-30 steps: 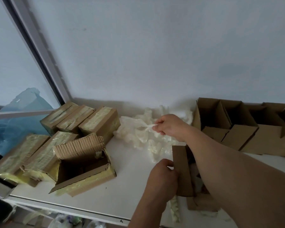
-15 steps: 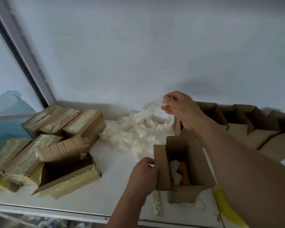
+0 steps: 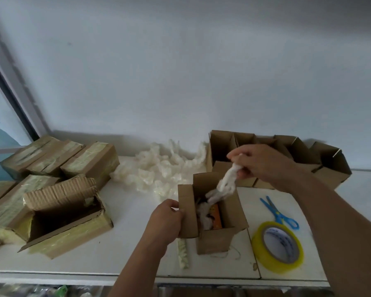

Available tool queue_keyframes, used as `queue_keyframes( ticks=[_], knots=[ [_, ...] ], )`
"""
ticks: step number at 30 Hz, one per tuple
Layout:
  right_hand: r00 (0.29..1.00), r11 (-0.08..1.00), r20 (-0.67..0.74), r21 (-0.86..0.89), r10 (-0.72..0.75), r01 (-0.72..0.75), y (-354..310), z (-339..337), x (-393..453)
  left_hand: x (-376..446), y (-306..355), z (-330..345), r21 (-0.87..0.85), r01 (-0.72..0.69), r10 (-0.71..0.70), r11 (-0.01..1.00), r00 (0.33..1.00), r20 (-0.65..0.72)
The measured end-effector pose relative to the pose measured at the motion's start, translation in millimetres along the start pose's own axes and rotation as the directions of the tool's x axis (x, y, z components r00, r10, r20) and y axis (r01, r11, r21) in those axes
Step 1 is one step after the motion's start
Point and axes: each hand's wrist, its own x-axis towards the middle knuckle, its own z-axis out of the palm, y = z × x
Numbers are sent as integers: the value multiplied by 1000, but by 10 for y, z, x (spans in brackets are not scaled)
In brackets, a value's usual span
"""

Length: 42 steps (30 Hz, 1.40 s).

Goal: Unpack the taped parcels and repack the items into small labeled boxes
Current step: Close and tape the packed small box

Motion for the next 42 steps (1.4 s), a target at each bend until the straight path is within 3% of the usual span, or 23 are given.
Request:
queue_keyframes(
  ticks=[3, 5, 8, 10, 11, 15, 19, 24, 30, 34, 37, 40, 42],
  knots=[
    [993, 968, 112, -250, 38, -9, 52, 234, 35, -13, 4, 23, -12, -1, 1, 1000, 1000, -2],
    [989, 884, 146, -464, 12, 57, 142, 435, 87, -32, -1, 17, -19, -6, 6, 1000, 1000, -8],
    [973, 577, 214, -785, -89, 226, 332, 673, 135, -52, -9, 8, -56, -16, 15, 998, 1000, -5],
    [949, 374, 281, -873, -141, 314, 442, 755, 162, -56, -9, 16, -64, -20, 21, 998, 1000, 6],
    [943, 344, 303, -878, -137, 332, 472, 767, 181, -54, -7, 18, -67, -22, 23, 997, 1000, 8],
    [940, 452, 328, -827, -94, 334, 528, 696, 258, -34, -3, 18, -58, -29, 30, 998, 999, 15],
    [967, 528, 238, -813, -87, 247, 525, 673, 291, -9, 2, 8, -71, -30, 31, 997, 999, 9],
    [981, 382, 181, -904, -71, 194, 488, 753, 284, -4, 3, 19, -87, -40, 40, 995, 999, 0],
    [913, 180, 407, -895, -41, 407, 410, 790, 235, 13, -12, 20, -49, -51, 49, 998, 998, -31],
    [905, 170, 424, -894, 18, 415, 437, 872, 207, 3, -6, 23, -17, -61, 60, 998, 998, -34],
    [892, 158, 429, -899, 142, 407, 450, 917, 238, -16, -1, 37, -10, -61, 61, 998, 998, -29],
    [825, 268, 438, -894, 358, 358, 415, 894, 271, -29, -7, 60, -12, -69, 68, 998, 997, -37],
    [736, 506, 425, -852, 526, 130, 379, 857, 275, -26, -20, 90, -39, -67, 64, 997, 996, -65]
  ],
)
